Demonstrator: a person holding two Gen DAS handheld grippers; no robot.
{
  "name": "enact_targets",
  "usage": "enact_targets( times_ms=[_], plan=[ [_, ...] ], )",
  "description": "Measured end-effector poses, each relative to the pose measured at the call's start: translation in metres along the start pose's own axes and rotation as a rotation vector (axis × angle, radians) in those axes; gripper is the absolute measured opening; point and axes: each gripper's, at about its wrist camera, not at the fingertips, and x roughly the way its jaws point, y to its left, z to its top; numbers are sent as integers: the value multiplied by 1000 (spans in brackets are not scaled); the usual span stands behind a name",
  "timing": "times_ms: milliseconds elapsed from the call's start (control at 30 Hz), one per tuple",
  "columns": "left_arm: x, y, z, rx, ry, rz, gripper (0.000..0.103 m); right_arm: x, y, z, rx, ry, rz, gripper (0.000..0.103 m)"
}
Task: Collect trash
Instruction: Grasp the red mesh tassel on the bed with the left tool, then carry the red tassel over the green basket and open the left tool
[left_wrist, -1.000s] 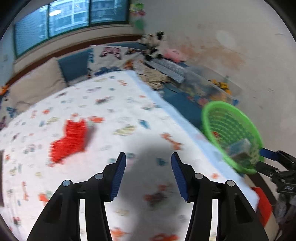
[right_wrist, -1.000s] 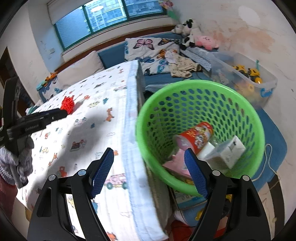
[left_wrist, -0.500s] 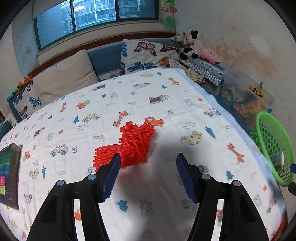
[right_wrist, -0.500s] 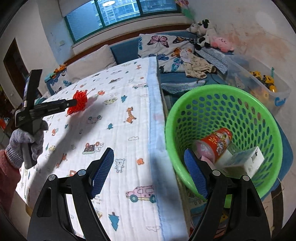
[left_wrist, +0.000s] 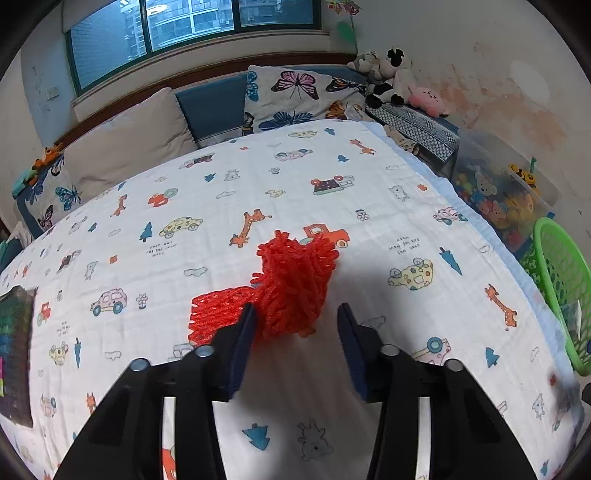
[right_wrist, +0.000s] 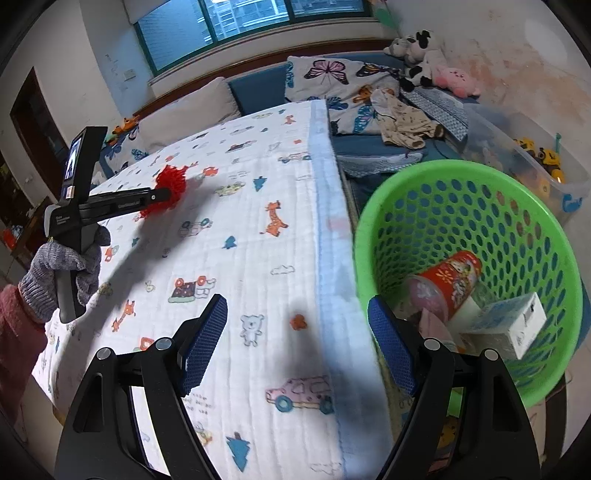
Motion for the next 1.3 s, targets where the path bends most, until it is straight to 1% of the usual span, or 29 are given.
enact_targets(
  times_ms=[67,100,233,267,333,400,467,633,700,767,867,933,1000,1067,1133,1200,1233,1300],
  plan=[
    [1,2,1,1,-1,-2,35,4,6,3,-11,1,12,79],
    [1,2,2,3,-3,-1,30,5,10,4,-18,0,13,79],
    [2,7,3,7,4,-21,30,12,21,9,-42,1,23,79],
    [2,8,3,7,4,-22,31,15,25,11,-47,4,27,79],
    [2,9,4,13,-1,-20,37,20,30,14,-52,8,40,79],
    [0,8,5,21,-9,-26,45,26,37,18,-64,11,50,79],
    [-1,8,6,33,-16,-34,50,34,47,24,-87,14,63,79],
    [2,11,10,43,-17,-35,52,53,71,39,-141,24,83,76],
    [2,15,11,30,-21,-49,58,59,78,43,-155,28,91,76],
    [-2,21,12,9,-29,-78,60,66,85,46,-168,31,92,75],
    [0,21,13,37,-26,-63,61,76,90,49,-169,42,100,75],
    [4,21,13,56,-15,-71,61,81,93,50,-169,47,103,75],
    [9,19,12,75,2,-100,63,83,95,50,-168,52,105,75],
    [14,17,10,88,6,-93,63,86,96,50,-172,57,105,74],
    [15,15,9,88,2,-107,52,87,96,50,-172,61,107,71],
    [13,13,8,89,-7,-119,38,87,96,50,-170,63,108,69],
    [11,11,8,89,-13,-119,35,87,95,49,-168,62,109,68],
    [6,10,8,86,-20,-124,25,85,94,48,-164,60,111,65]
  ],
)
